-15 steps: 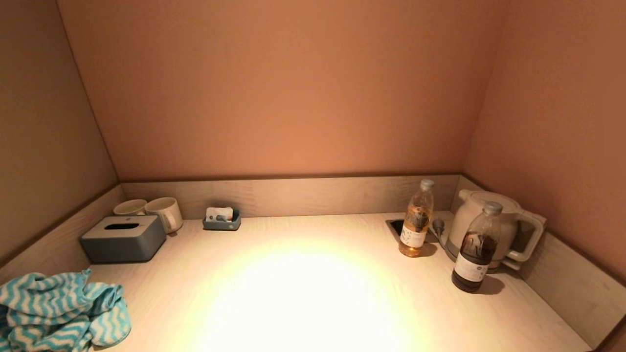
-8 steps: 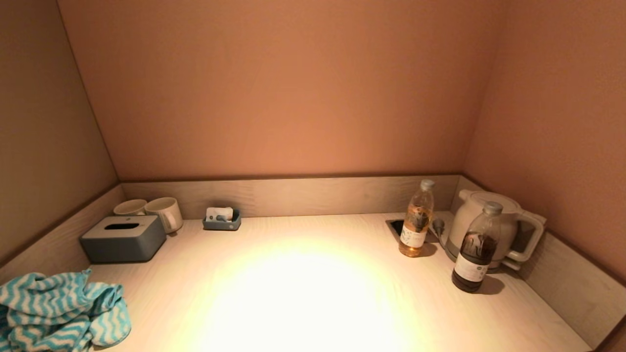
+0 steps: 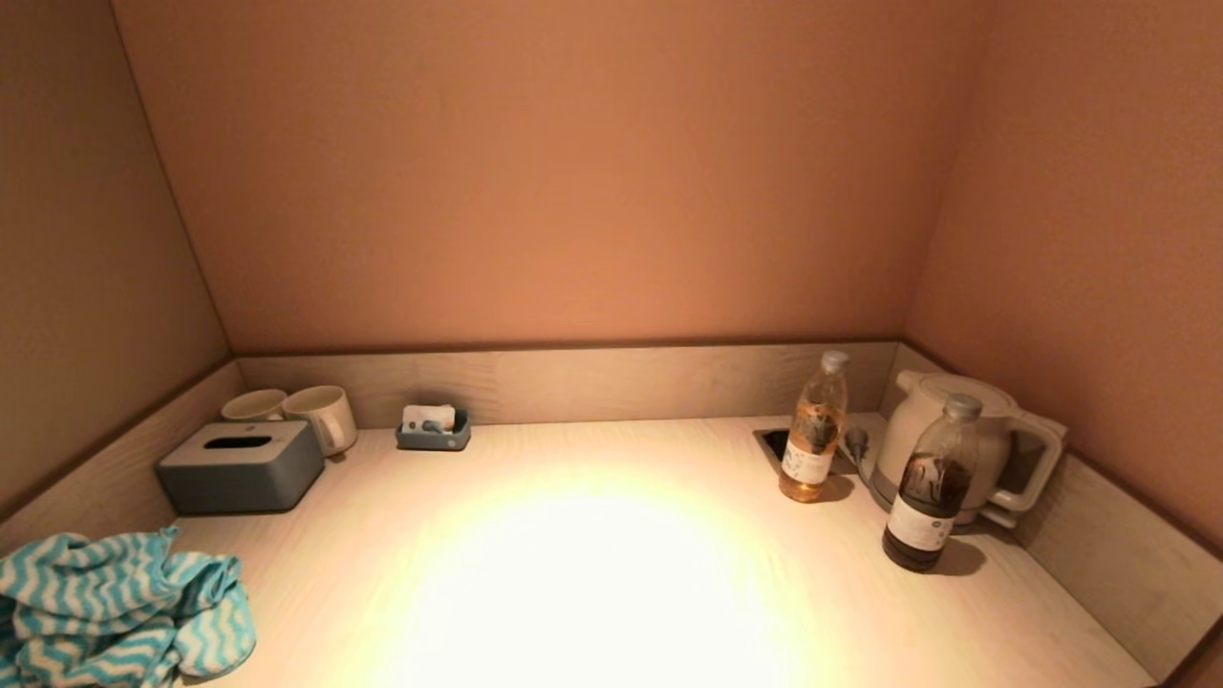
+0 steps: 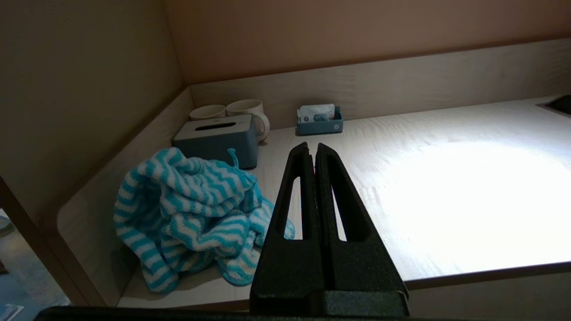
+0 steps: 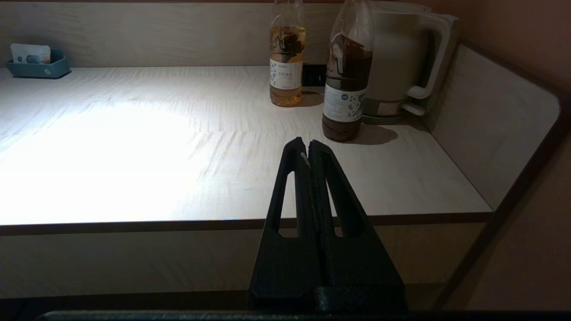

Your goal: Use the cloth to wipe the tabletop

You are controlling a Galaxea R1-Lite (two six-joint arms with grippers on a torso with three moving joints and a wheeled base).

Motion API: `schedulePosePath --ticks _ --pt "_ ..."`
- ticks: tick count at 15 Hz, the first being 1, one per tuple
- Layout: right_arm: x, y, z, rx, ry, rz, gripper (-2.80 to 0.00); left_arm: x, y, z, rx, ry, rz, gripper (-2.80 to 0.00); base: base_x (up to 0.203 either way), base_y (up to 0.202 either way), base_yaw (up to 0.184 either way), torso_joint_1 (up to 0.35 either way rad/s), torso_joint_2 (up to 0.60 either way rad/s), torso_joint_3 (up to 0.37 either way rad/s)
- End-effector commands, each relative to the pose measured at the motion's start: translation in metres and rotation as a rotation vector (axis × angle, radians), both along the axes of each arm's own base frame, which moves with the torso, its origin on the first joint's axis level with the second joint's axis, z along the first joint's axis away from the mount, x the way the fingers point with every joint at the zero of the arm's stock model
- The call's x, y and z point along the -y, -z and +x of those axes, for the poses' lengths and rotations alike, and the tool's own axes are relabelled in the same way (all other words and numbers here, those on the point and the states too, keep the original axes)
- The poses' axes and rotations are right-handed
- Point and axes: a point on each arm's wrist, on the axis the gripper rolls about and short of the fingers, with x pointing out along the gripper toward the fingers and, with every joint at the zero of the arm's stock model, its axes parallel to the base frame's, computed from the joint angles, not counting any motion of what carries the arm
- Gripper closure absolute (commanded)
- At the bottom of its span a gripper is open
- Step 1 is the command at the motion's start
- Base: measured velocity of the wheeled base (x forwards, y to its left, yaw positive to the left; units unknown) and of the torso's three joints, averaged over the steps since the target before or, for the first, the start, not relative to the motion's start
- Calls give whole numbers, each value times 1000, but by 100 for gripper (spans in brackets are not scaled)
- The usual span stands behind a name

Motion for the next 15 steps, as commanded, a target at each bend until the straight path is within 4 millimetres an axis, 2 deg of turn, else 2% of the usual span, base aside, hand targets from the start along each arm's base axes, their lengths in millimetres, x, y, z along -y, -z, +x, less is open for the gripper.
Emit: schedulePosePath --ticks 1,6,15 --pt "0 0 0 -1 0 -1 0 0 7 2 -17 -2 5 0 0 0 0 0 0 0" --pt "0 0 0 -1 0 1 0 0 28 7 -153 -10 6 0 0 0 0 0 0 0" --pt "0 0 0 -1 0 -1 0 0 28 7 -155 -9 -2 0 0 0 0 0 0 0"
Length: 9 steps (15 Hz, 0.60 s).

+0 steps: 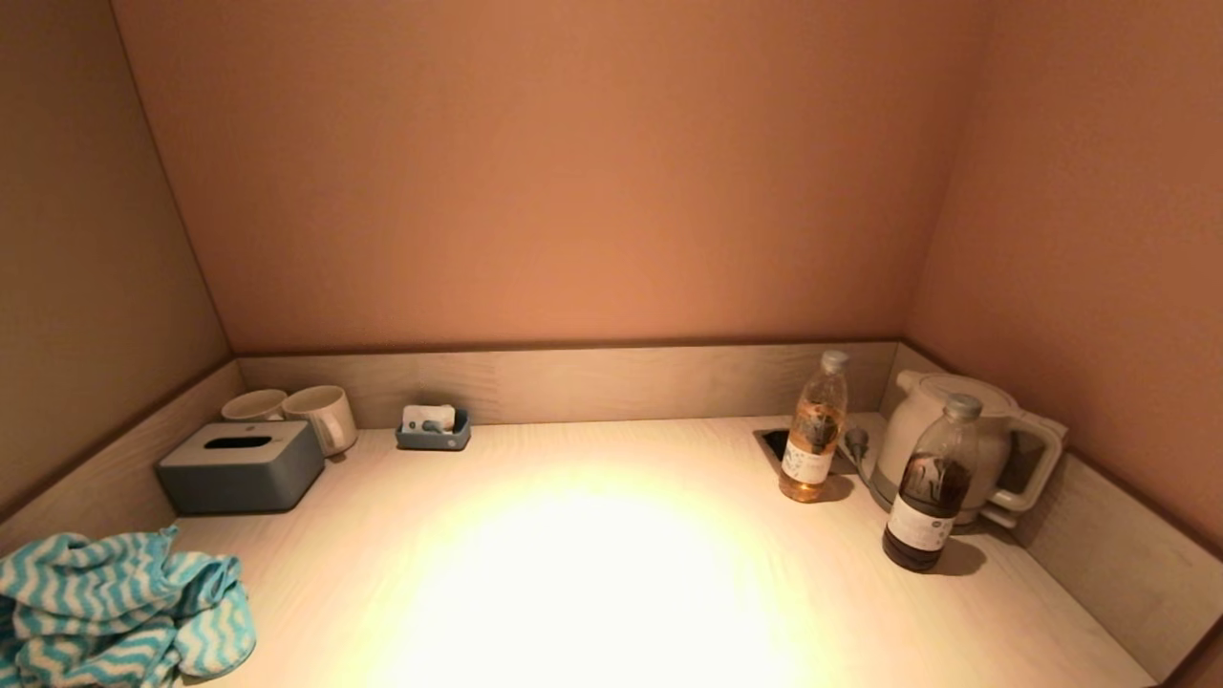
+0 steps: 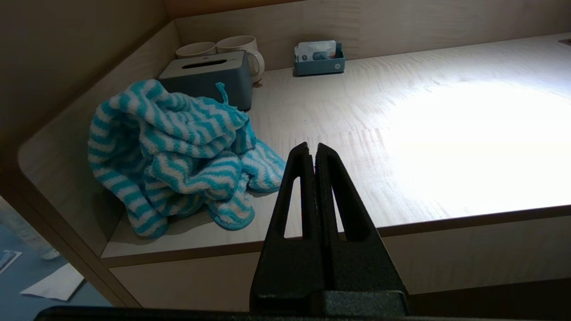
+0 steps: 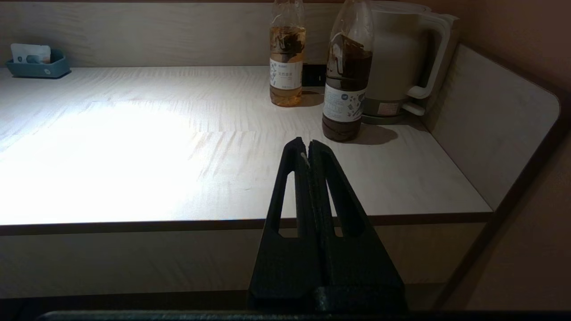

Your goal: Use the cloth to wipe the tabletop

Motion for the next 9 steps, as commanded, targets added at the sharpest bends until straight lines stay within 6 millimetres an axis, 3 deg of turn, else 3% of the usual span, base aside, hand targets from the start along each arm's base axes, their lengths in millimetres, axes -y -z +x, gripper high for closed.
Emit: schedulePosePath --ticks 1,9 --pt "0 0 0 0 -1 0 0 0 0 0 0 0 1 0 0 0 0 0 0 0" --pt "0 0 0 0 -1 0 0 0 0 0 0 0 1 0 0 0 0 0 0 0"
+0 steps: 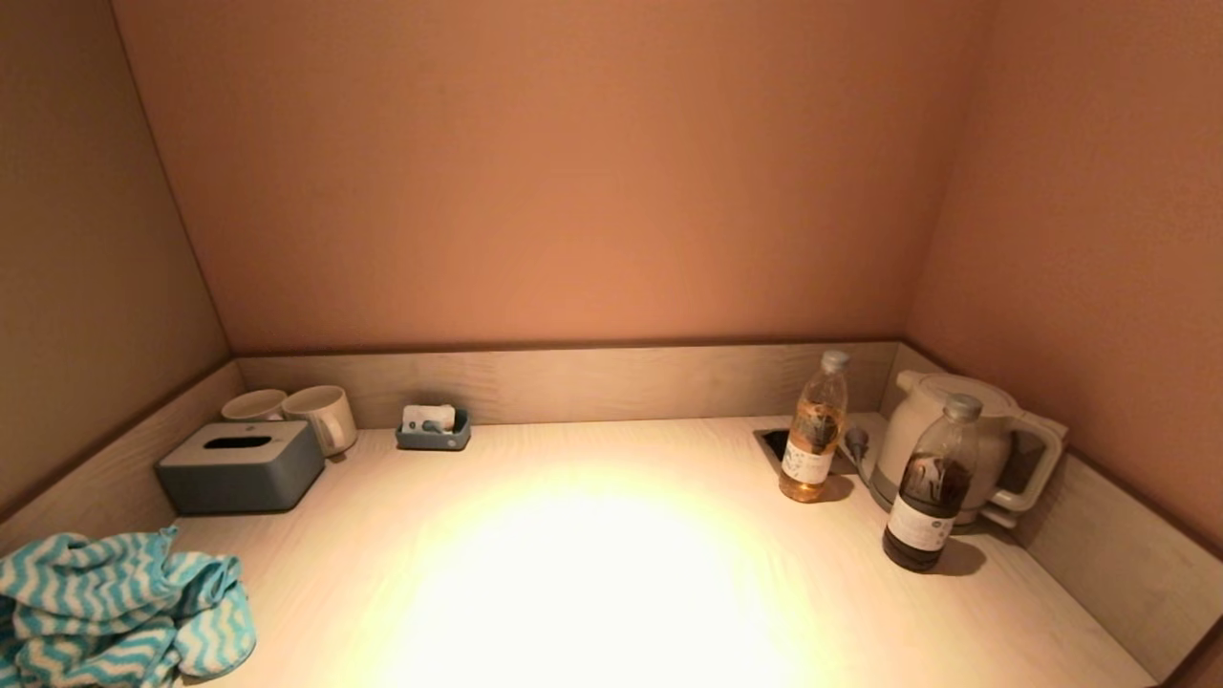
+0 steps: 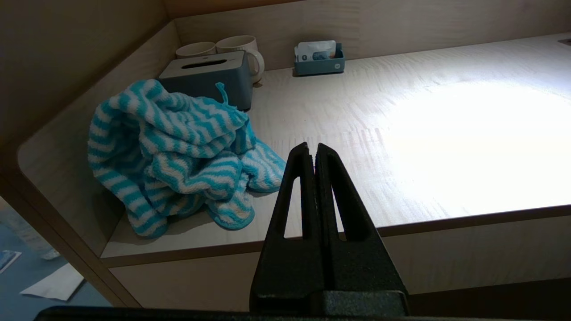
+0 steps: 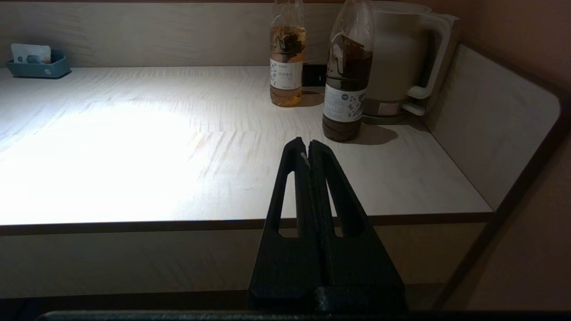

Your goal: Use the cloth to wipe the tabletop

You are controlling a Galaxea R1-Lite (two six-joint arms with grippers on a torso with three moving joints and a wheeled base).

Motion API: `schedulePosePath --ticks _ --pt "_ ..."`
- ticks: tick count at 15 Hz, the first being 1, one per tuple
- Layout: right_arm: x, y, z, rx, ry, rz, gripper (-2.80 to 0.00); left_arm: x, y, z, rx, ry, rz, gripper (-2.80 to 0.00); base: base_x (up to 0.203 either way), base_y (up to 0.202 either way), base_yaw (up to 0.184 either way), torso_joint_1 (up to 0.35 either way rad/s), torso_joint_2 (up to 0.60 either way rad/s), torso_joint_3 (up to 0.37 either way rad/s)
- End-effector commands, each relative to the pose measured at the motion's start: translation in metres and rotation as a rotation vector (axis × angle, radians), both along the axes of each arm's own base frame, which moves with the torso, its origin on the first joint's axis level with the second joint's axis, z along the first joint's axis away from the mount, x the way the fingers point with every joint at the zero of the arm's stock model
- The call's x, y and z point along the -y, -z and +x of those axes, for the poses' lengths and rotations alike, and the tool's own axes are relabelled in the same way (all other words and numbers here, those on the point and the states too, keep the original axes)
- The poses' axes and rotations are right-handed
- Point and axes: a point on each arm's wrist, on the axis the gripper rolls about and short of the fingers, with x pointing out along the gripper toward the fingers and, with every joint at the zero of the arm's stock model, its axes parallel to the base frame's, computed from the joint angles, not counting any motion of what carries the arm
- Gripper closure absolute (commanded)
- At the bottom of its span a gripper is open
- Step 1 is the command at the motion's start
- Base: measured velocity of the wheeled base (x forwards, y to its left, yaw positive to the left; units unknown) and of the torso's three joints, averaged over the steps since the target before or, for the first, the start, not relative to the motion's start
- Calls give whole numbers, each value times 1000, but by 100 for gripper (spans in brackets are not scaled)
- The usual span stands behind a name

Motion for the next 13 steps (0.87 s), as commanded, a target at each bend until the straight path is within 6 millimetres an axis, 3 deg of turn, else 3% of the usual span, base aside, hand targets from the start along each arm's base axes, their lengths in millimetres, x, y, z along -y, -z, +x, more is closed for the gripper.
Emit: schedulePosePath --ticks 1,13 --pt "0 0 0 -1 -1 -1 0 0 0 0 0 0 0 0 0 0 0 0 0 0" --pt "0 0 0 -1 1 1 0 0 0 0 2 0 0 0 0 0 0 0 0 0"
